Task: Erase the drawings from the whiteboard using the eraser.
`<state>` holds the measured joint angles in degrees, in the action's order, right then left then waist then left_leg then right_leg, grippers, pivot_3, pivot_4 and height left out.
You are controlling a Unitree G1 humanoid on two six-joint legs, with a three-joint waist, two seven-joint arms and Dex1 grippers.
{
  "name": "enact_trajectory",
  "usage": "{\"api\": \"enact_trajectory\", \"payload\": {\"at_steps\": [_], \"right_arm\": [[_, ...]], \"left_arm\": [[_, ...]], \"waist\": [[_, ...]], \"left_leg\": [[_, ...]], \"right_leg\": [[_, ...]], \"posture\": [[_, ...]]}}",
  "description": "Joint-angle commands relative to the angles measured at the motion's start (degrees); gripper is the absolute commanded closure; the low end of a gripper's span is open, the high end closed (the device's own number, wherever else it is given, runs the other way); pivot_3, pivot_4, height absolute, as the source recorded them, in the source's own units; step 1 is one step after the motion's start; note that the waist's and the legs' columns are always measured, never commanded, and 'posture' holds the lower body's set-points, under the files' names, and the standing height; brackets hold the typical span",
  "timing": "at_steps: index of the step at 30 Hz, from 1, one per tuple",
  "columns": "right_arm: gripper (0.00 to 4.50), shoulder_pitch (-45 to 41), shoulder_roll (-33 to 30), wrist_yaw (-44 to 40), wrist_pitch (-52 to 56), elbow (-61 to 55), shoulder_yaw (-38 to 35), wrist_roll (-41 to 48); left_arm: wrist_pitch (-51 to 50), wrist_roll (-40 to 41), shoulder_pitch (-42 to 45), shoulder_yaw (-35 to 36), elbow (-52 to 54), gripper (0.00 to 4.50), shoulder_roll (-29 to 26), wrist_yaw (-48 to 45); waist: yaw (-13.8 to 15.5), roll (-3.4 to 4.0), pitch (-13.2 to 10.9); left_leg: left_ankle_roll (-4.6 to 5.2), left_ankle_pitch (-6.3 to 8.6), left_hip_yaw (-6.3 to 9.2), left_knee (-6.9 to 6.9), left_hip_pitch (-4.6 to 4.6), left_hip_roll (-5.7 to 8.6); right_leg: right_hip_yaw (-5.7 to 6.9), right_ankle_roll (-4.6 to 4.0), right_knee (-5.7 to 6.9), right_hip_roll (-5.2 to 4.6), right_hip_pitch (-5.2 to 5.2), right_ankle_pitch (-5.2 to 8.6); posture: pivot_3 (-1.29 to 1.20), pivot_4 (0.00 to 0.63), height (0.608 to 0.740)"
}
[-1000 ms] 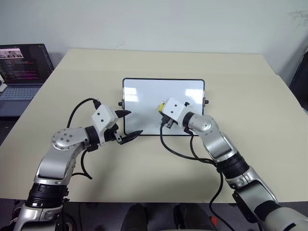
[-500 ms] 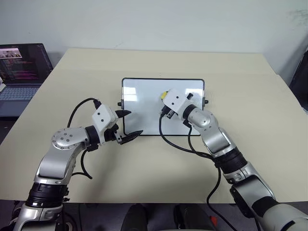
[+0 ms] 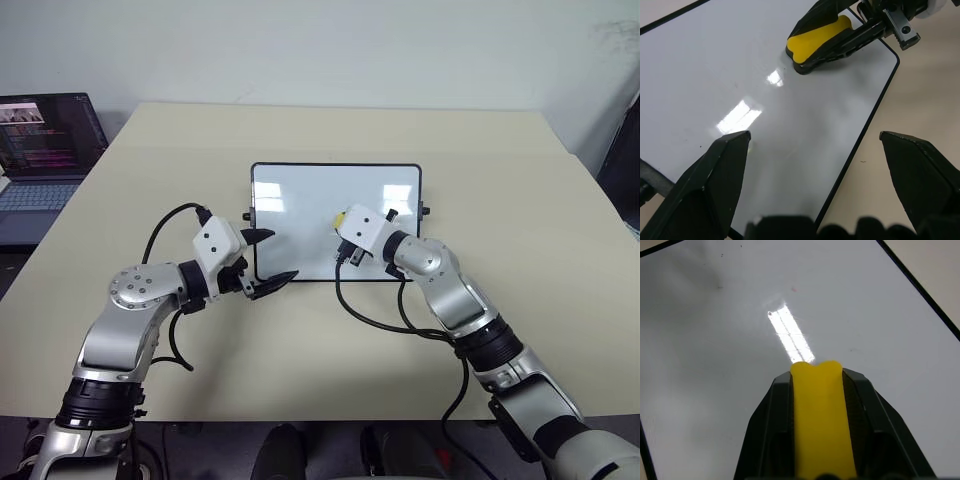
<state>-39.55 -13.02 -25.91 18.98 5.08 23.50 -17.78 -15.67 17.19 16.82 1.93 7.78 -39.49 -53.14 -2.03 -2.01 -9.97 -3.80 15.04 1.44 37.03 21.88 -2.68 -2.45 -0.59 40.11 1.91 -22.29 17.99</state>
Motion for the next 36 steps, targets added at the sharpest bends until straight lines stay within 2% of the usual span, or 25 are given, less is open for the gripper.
{"api": "enact_trajectory", "payload": {"at_steps": [1,11,15,22,36], "right_arm": [[3.5,-1.9,0.6,2.6,-1.3,0.7,-2.0,-0.8],[3.5,0.2,2.8,2.0,-0.2,-3.0,-4.7,3.4],[3.5,3.8,4.4,-0.4,6.6,-14.0,-9.3,9.8],[3.5,11.0,1.2,-3.0,16.4,-28.5,-11.1,14.2],[3.5,22.6,-5.2,-1.6,20.8,-36.5,-11.1,15.0]], "left_arm": [[0.5,0.2,0.9,0.3,0.8,0.0,0.0,0.0],[0.5,0.1,0.7,0.2,1.1,0.0,0.1,0.1],[0.8,0.1,0.7,0.2,1.2,0.0,0.4,0.3],[1.1,0.1,0.8,-0.1,1.4,0.0,0.7,0.0],[2.1,0.2,3.5,-2.2,0.6,0.0,1.5,-1.4]], "waist": [[0.0,0.0,0.0],[0.1,0.01,0.0],[0.2,0.02,0.0],[0.2,0.02,0.0],[0.1,0.02,0.0]], "left_leg": [[0.0,0.0,0.0,0.0,0.01,0.0],[0.0,0.0,0.01,-0.03,0.06,-0.01],[0.0,0.01,0.04,-0.05,0.17,-0.01],[0.0,0.01,0.05,-0.05,0.26,0.0],[0.0,0.01,0.02,-0.05,0.24,0.03]], "right_leg": [[0.0,0.0,0.0,0.0,-0.01,0.0],[0.01,0.0,-0.07,-0.01,-0.02,0.0],[0.03,0.0,-0.13,-0.01,-0.07,0.0],[0.04,0.01,-0.17,-0.04,-0.12,0.01],[0.01,0.03,-0.17,0.0,-0.12,0.02]], "posture": [[0.0,0.15,0.74],[0.0,0.15,0.74],[0.0,0.15,0.74],[0.0,0.15,0.74],[0.0,0.15,0.74]]}}
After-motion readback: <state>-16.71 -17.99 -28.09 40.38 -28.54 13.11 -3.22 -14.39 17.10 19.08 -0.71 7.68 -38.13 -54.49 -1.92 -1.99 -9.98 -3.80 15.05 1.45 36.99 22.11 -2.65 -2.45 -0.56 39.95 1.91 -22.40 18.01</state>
